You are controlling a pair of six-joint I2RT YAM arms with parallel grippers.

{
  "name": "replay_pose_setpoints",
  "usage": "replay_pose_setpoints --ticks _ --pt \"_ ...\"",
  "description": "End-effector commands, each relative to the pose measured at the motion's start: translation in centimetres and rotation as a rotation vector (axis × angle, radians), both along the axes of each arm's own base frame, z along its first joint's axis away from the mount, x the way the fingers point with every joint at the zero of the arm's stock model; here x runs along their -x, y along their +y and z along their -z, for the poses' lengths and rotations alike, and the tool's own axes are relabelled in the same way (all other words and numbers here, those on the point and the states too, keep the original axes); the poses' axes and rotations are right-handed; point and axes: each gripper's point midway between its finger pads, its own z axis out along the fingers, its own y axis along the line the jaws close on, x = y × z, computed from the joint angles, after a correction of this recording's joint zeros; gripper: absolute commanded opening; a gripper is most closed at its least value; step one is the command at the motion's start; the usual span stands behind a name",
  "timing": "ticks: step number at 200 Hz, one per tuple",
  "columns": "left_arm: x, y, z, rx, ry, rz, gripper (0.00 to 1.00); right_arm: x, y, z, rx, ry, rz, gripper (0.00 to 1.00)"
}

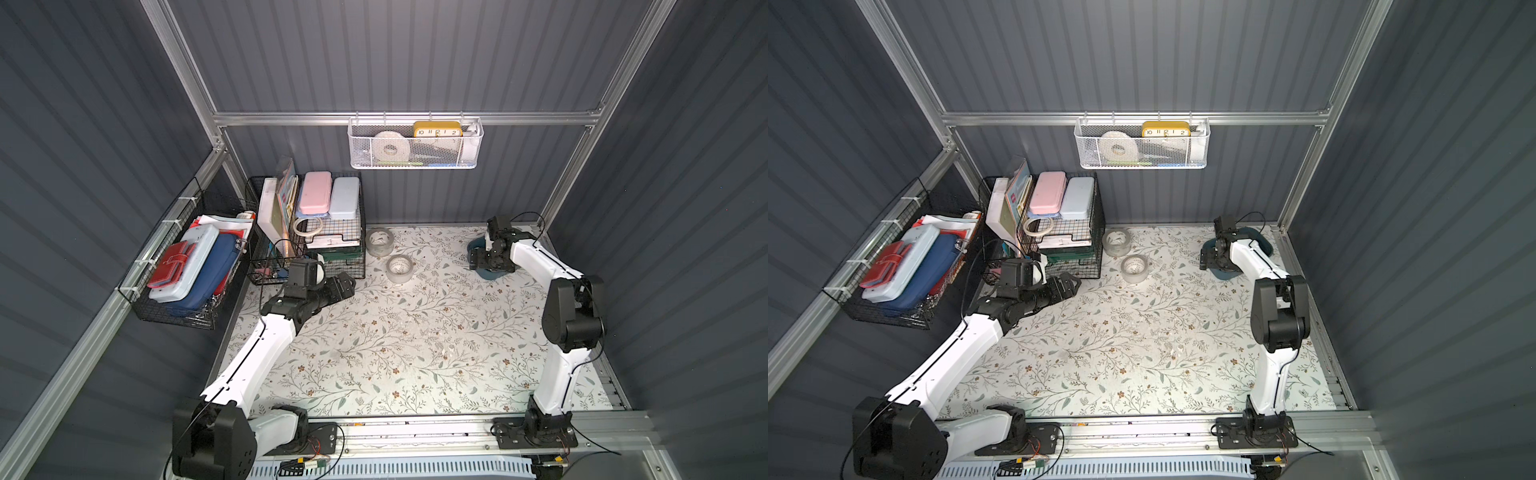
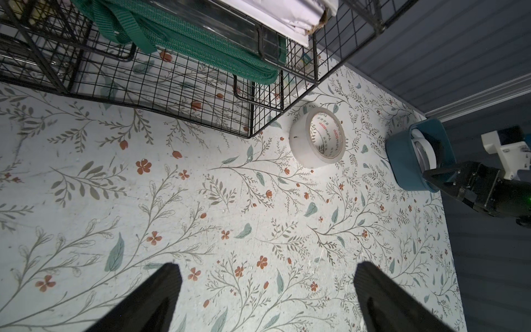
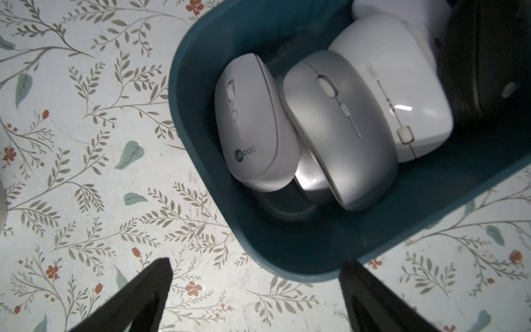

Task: Take out the mouse from the storage box
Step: Move the storage box to the center of the board.

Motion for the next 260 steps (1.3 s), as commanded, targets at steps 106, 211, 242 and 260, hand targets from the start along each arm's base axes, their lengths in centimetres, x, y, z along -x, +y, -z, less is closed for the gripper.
replay_pose_setpoints --ticks 106,211,242,260 --pt "0.3 -0.2 1.1 -0.018 0.014 0.022 0.99 0.2 6.8 3.2 -0.027 0.089 -0.193 0.81" --pt "0.6 0.3 1.9 -0.038 0.022 0.002 0.99 6.3 15.3 4.3 -0.041 0.149 -0.366 0.63" --pt "0.7 0.6 1.9 -0.047 0.018 -0.006 0.99 8.9 17.5 4.6 -0.059 0.154 -0.375 0.62" --pt "0.8 0.8 2.0 -0.055 0.022 -0.016 0.99 10.5 19.7 4.4 -0.106 0.155 -0.395 0.62"
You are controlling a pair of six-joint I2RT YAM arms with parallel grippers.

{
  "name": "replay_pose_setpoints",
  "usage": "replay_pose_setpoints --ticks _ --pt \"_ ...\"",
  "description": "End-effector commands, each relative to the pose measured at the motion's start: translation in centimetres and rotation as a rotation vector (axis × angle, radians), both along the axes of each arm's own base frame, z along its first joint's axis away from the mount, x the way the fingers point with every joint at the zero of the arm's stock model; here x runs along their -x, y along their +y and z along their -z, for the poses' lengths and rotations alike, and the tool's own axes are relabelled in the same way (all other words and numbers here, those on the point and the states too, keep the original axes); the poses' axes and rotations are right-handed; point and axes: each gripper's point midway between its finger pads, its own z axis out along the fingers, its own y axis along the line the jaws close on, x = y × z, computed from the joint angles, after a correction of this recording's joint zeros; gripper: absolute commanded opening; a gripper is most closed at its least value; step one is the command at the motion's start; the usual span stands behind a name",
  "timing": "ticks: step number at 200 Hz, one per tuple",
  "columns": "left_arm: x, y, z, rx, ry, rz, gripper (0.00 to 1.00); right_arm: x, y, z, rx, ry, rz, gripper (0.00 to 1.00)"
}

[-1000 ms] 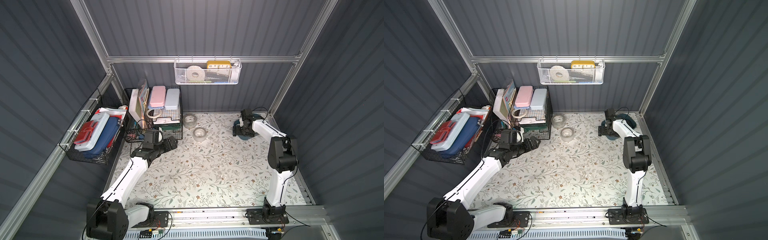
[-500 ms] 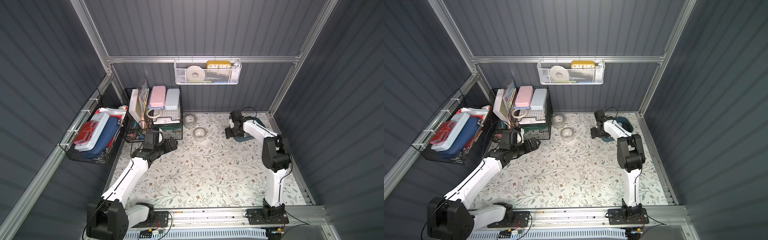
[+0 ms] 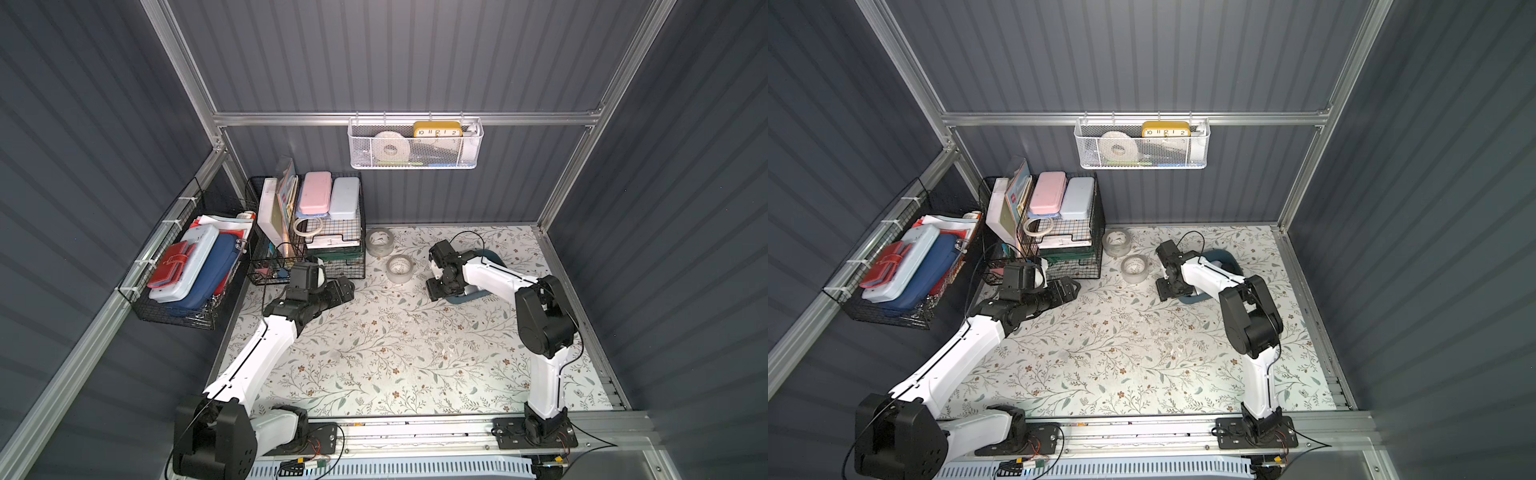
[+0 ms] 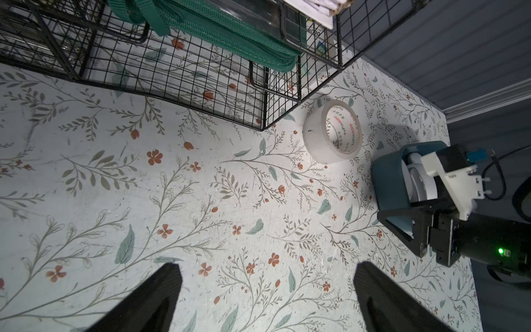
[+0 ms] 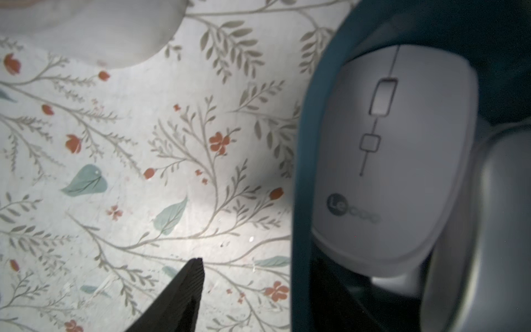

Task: Take out the mouse from the storage box
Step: Move the storage box to the center of the board.

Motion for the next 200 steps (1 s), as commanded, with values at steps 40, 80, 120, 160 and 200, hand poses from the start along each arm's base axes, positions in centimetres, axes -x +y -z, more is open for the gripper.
replay_pose_setpoints --ticks 40,80,120,160,200 --pt "1.3 1.9 0.3 -0.037 -0.002 -0.1 0.99 5.3 8.7 -1.1 -0.141 0.005 -0.05 0.64" --pt "2.3 3.7 -1.1 -0.06 -0.062 -0.19 0.99 7.3 13.7 -1.6 -0.144 -0.007 -0.119 0.64" --pt "3.1 4.6 -1.5 -0.072 -0.08 -0.229 0.99 9.3 17.5 -2.6 -0.183 -0.007 -0.171 0.64" --pt "3.1 3.5 -0.3 -0.042 -0.028 -0.179 0.99 8.4 14.3 -5.6 -0.091 -0.126 -0.064 0.63" --pt "2.6 1.4 0.3 0.008 -0.012 -0.076 0.99 6.8 8.5 -7.0 -0.109 -0.17 0.065 0.64"
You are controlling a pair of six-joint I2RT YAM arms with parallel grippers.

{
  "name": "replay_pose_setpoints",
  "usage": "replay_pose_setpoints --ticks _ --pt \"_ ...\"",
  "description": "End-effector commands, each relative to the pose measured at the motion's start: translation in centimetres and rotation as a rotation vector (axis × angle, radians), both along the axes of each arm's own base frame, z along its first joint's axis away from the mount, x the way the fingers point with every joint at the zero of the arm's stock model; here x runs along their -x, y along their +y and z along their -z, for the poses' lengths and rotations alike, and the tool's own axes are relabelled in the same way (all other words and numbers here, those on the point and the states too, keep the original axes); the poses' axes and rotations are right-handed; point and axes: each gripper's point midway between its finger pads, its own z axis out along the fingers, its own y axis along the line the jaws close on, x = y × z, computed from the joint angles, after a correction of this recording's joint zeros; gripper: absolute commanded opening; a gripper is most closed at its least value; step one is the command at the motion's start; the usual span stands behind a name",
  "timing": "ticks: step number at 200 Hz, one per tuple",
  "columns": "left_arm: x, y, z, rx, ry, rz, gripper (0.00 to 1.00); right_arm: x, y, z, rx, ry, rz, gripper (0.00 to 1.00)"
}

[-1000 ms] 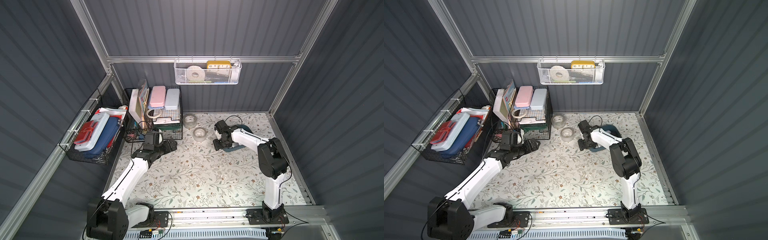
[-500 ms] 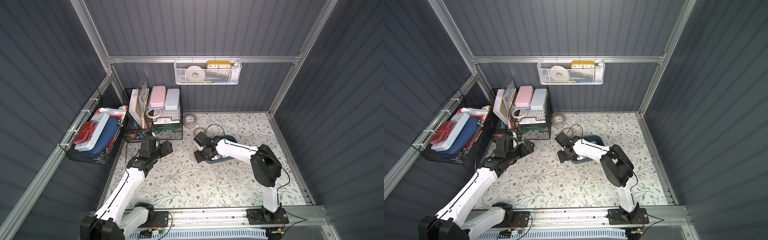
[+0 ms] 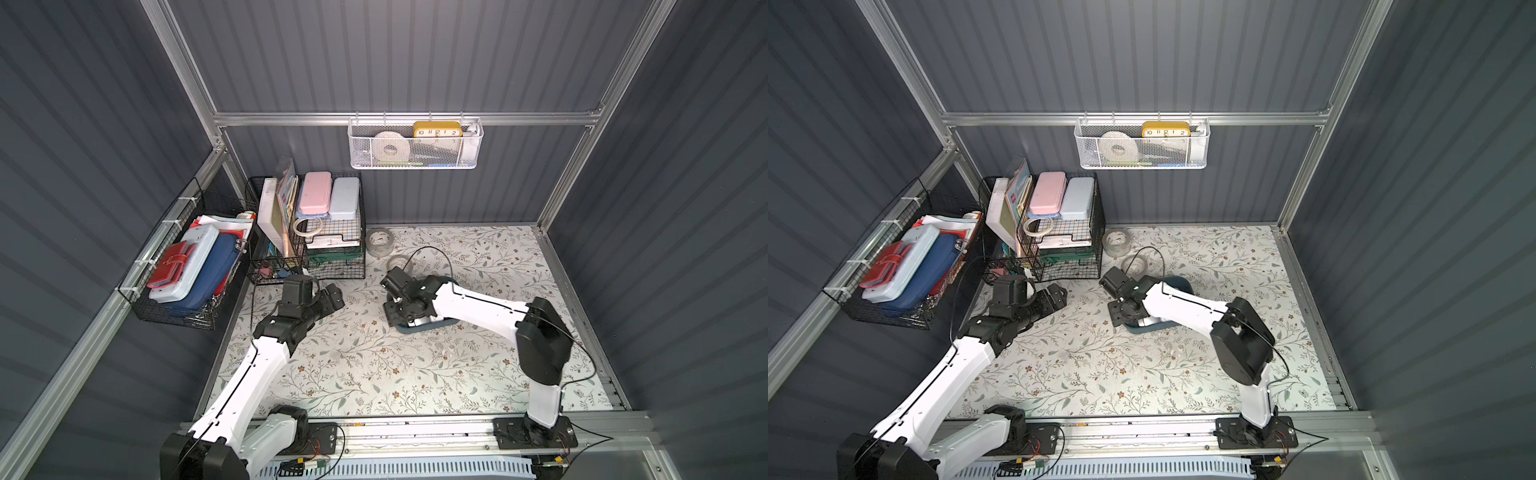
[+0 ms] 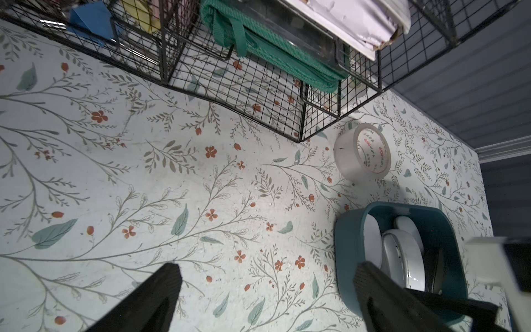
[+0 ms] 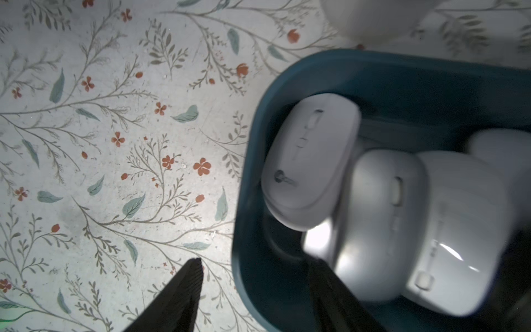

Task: Take out the mouse from the storage box
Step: Move the storage box to the center of the board, then pick up the mouse from the storage box.

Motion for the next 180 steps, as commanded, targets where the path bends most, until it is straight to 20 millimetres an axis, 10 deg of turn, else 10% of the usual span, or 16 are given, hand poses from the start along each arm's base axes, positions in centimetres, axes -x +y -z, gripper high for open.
replay_pose_setpoints --ticks 1,118,180 --pt "0.2 -2.0 0.6 0.055 0.02 0.092 0.99 -1.8 -3.8 -1.1 -0.01 -0.043 0.119 0.64" --pt "0.5 -12.0 4.4 0.192 0.167 0.412 0.99 -4.1 -5.9 2.8 0.01 0.062 0.144 0.72" --pt "0.3 -13.8 6.0 0.191 0.21 0.444 0.99 -4.2 -6.2 4.1 0.052 0.075 0.126 0.73"
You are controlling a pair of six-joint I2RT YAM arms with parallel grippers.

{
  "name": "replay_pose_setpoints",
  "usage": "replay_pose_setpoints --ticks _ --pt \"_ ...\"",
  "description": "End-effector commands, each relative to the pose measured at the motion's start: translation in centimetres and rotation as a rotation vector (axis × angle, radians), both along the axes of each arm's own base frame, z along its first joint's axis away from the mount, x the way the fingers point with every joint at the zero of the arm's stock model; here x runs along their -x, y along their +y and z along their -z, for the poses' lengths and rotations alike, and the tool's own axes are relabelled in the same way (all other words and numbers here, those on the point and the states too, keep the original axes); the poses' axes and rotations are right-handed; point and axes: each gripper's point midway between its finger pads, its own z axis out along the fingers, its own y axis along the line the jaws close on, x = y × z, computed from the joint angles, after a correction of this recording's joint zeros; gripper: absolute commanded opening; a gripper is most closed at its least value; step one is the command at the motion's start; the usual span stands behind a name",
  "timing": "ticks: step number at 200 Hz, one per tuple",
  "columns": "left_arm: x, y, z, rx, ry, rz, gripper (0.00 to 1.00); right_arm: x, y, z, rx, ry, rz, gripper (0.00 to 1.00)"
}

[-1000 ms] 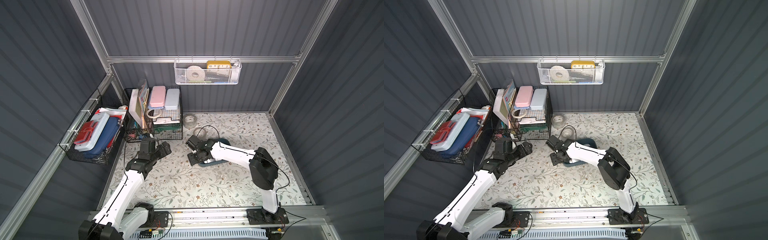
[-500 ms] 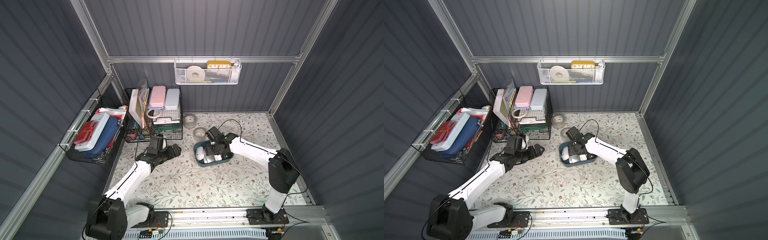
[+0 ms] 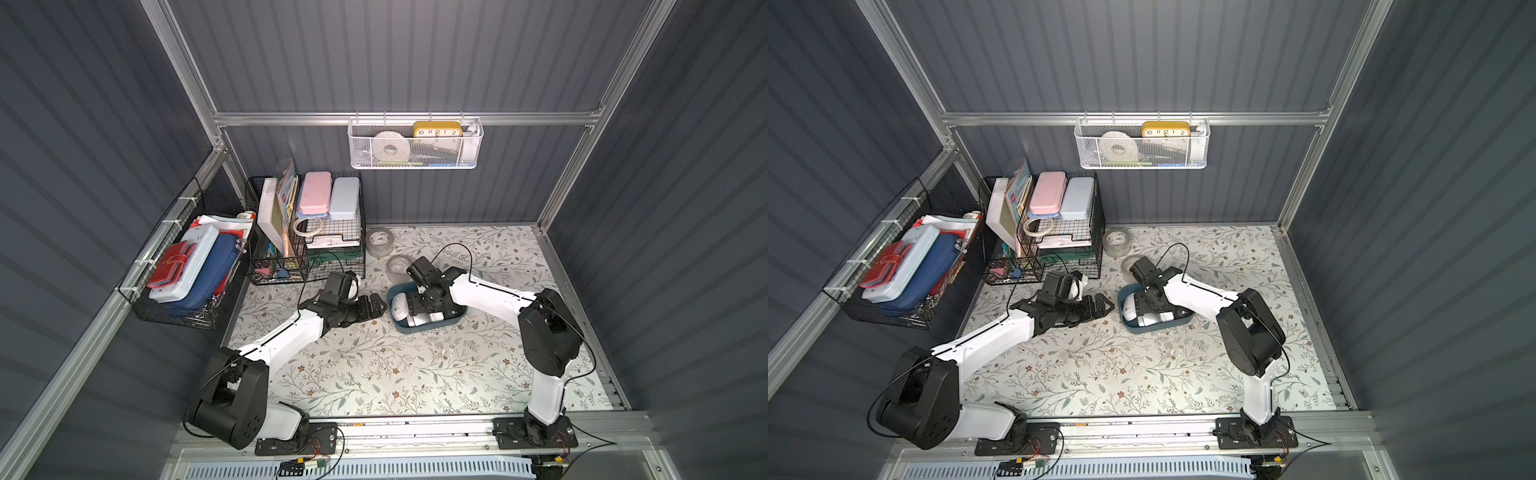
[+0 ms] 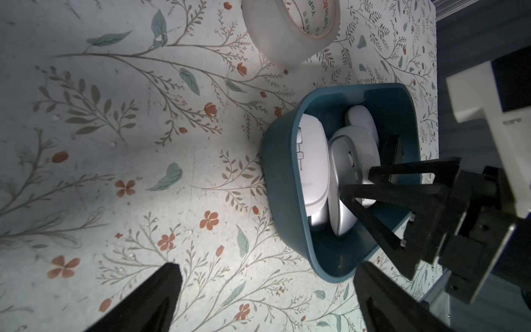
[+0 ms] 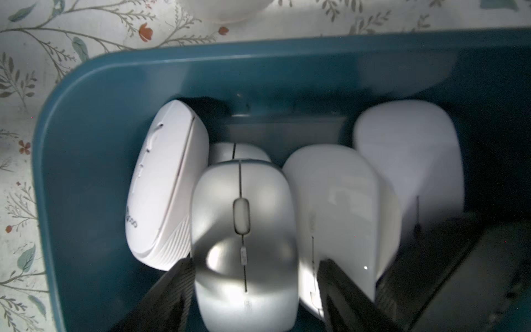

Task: Take out the mouse from the storage box
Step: Pick up the mouse from the storage box.

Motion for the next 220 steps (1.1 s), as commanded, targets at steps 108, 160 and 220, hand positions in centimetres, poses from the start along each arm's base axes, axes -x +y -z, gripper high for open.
replay_pose_setpoints --ticks 108,160,220 --pt "-0.3 -1.7 0.6 0.005 0.015 0.02 0.99 -0.8 -0.2 1.5 0.08 0.012 -0.049 0.77" --pt "-0.3 -1.6 0.6 -0.002 0.011 0.015 0.99 -0.9 -1.5 2.3 0.143 0.012 -0.043 0.79" --pt "-0.3 -1.6 0.7 -0.007 0.012 0.009 0.99 -0.2 -1.1 3.5 0.095 0.07 -0.04 0.76"
